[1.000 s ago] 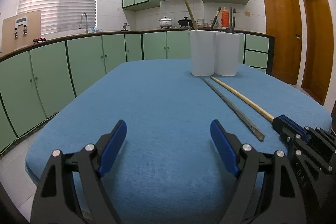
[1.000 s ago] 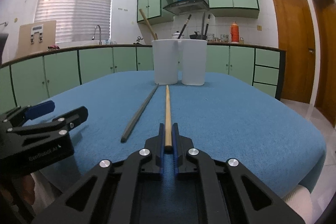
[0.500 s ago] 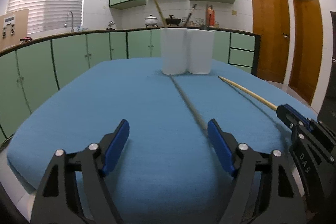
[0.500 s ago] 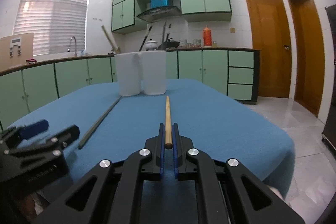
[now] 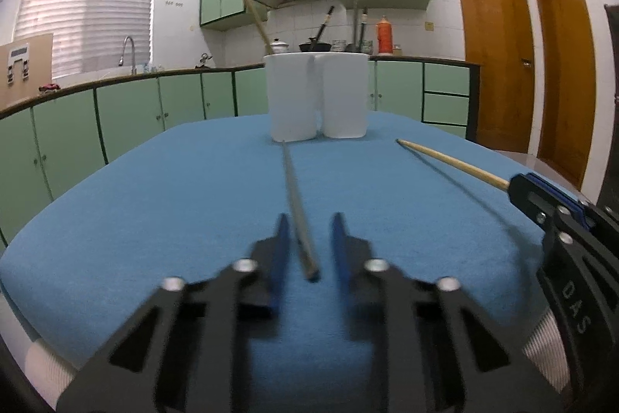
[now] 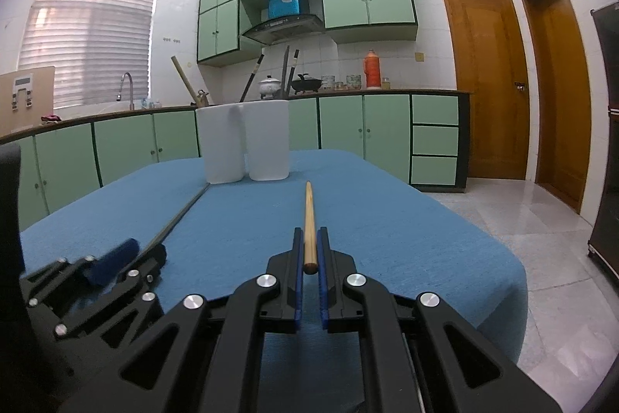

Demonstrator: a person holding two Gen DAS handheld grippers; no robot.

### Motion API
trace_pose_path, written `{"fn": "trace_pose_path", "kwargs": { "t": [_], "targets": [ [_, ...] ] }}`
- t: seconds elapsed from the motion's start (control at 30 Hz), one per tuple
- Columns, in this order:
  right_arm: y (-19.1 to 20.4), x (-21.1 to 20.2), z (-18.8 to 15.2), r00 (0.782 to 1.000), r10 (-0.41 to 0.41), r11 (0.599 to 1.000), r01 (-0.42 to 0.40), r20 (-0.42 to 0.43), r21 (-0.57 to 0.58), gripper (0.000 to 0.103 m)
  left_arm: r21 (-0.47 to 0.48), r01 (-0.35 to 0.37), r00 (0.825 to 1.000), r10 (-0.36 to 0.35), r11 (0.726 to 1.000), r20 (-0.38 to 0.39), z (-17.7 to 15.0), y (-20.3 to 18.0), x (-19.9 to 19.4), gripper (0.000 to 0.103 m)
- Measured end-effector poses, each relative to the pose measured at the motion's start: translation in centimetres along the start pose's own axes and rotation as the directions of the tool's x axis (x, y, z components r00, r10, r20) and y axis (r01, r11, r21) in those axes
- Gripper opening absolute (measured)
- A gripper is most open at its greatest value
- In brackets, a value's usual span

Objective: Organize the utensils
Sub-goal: 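Close left tool on the dark grey chopstick while right tool holds the wooden chopstick, then lift both held chopsticks and carry them over the white utensil holder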

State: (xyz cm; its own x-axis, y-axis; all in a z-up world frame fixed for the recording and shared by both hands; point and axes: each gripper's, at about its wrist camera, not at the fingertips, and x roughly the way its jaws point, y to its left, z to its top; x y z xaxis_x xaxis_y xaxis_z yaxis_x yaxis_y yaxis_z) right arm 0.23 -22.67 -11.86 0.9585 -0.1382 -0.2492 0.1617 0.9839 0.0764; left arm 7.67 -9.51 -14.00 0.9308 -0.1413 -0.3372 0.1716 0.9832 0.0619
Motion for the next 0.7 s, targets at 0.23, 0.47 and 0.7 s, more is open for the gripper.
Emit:
{"fn": "trace_pose_path", "kwargs": {
  "t": [0.23, 0.47, 0.7],
  "targets": [
    [-0.5, -0.1, 0.3, 1.000, -0.014, 1.000, 0.014, 0.007, 0.013, 0.007, -0.013, -0.016, 1.000, 0.017, 1.000, 0.015, 0.3, 0.1, -0.5, 0.006],
    [-1.1, -0.5, 1.4, 1.000, -0.008, 1.000, 0.008, 0.028, 0.020, 0.007, 0.000, -0.027, 0.998, 0.027, 1.000, 0.061, 1.7, 0.3, -2.0, 0.006],
    [-1.7, -0.9, 3.1, 0.999, 0.010, 1.000, -0.012, 0.052, 0.028, 0.007, -0.014, -0.011, 0.994, 0.012, 1.000, 0.110, 4.3, 1.4, -3.7, 0.006]
  ]
}}
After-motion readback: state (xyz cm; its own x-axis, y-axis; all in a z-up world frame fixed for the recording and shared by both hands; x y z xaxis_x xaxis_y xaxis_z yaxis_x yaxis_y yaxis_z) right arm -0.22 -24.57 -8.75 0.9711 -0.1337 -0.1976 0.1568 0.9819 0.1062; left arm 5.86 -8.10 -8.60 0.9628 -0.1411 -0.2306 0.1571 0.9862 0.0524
